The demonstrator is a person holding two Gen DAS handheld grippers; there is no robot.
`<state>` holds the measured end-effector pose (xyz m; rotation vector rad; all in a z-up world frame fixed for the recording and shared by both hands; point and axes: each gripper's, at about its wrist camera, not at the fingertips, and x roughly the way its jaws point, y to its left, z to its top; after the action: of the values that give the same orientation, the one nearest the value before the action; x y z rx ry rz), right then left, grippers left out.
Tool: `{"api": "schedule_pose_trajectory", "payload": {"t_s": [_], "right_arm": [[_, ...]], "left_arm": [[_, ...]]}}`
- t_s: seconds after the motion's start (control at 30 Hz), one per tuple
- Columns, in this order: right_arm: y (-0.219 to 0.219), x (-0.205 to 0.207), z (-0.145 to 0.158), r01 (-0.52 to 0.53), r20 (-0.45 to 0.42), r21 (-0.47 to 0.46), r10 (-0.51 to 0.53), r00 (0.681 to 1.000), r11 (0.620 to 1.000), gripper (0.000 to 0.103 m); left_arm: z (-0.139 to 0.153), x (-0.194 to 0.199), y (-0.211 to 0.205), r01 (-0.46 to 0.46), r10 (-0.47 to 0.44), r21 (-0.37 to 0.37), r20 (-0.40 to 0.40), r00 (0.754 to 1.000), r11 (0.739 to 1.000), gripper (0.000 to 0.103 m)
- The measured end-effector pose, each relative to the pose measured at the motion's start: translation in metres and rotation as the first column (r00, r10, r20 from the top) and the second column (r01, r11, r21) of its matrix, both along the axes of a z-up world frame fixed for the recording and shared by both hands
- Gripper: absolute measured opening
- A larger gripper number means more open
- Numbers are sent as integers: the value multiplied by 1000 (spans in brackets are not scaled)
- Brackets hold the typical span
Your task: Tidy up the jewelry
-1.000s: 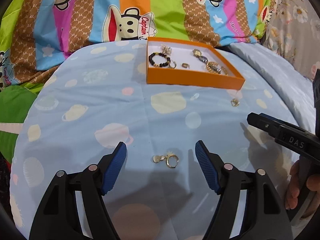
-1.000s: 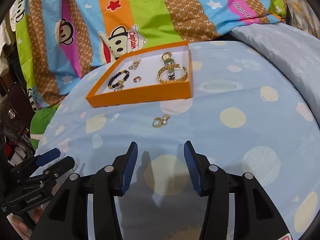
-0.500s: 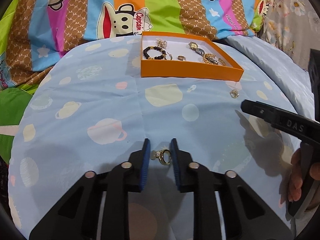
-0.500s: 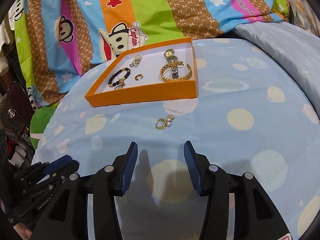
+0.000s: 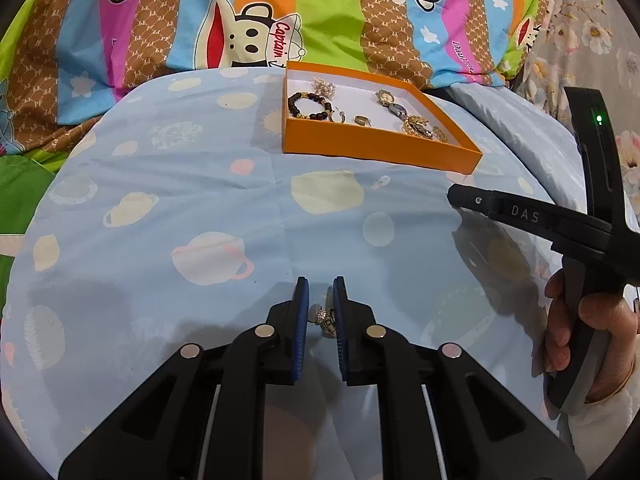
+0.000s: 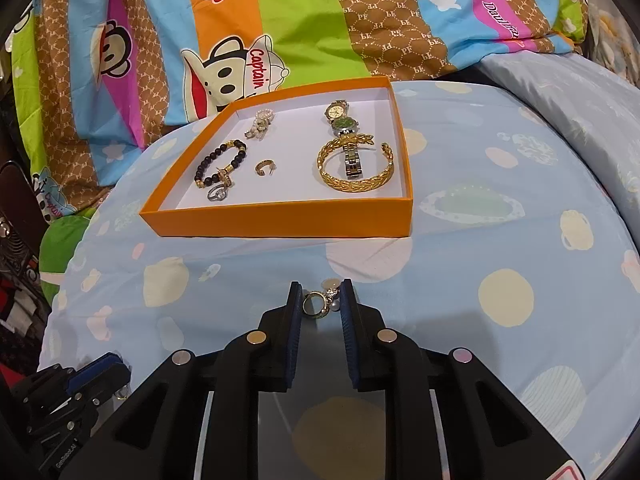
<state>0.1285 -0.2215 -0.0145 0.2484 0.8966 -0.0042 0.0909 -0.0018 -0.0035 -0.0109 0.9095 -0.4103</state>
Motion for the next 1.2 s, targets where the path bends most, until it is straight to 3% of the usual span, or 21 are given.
{"api": "schedule_pose_trajectory", "payload": {"t_s": [0.17, 0.2, 0.53, 0.67, 0.83, 0.93, 1.0, 1.2], "right_arm": [[0, -5, 3, 3, 19, -1, -3, 1000, 1000, 18], [-1, -6, 5, 4, 26, 1, -4, 1000, 1000, 18], [-13, -26, 16, 21, 59, 38, -24, 998, 999, 18], [-15, -31, 16, 24, 58, 47, -27, 998, 999, 18], [-13, -34, 15, 16, 58, 49, -19, 998, 999, 18], [-12, -35, 15, 12, 58, 49, -15, 998, 999, 18], [-12, -36, 15, 11, 58, 50, -14, 998, 999, 18], [-9, -37, 14, 2, 58, 51, -5, 998, 999, 18]], "left_arm": [[2, 0, 5, -11, 11, -16, -6, 1000, 1000, 10], [4, 0, 7, -15, 15, -22, -6, 1000, 1000, 0], [29, 0, 24, -19, 19, -70, -3, 1000, 997, 0], [21, -13, 14, 8, -8, -48, -18, 1000, 999, 28], [4, -14, 2, -1, 0, -32, -58, 998, 999, 31], [2, -19, -3, 1, 0, 13, -23, 1000, 1000, 28], [0, -20, -5, 6, -5, 31, -13, 1000, 1000, 11], [0, -20, -4, 12, -11, 22, -13, 1000, 1000, 2]]}}
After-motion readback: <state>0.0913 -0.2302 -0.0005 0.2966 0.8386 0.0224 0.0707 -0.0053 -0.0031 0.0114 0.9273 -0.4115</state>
